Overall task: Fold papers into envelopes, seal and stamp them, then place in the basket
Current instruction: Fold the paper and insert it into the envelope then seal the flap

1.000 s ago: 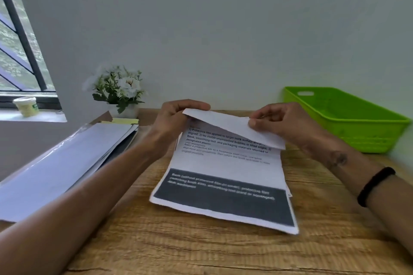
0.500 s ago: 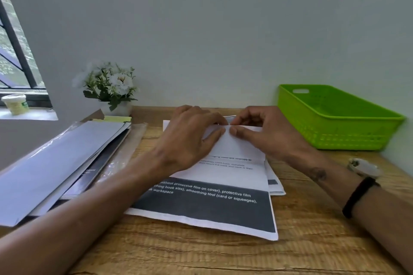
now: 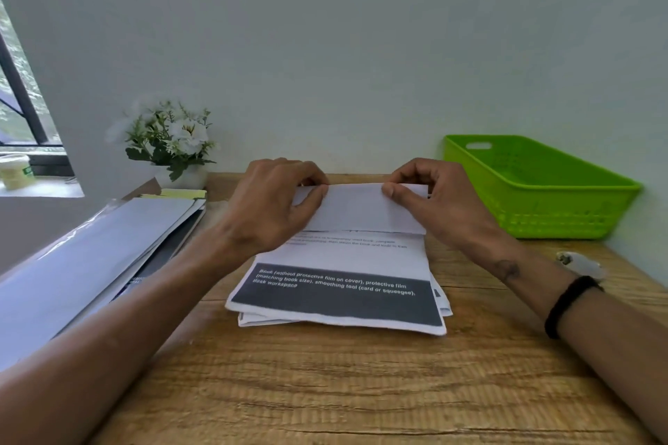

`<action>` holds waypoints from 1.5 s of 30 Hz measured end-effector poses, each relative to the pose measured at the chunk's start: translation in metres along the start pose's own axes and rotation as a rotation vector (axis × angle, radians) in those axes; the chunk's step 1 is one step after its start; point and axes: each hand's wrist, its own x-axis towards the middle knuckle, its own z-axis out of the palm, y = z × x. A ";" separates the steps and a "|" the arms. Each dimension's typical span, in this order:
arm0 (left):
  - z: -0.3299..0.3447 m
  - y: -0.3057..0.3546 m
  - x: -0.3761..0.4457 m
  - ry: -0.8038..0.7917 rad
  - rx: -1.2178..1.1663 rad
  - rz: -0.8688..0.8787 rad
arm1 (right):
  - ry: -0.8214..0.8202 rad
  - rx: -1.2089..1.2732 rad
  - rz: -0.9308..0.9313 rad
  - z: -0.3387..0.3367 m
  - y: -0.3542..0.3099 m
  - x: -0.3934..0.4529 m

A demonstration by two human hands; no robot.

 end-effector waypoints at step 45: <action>0.003 0.006 0.001 0.027 -1.321 -1.123 | 0.117 0.706 0.561 -0.011 0.003 0.005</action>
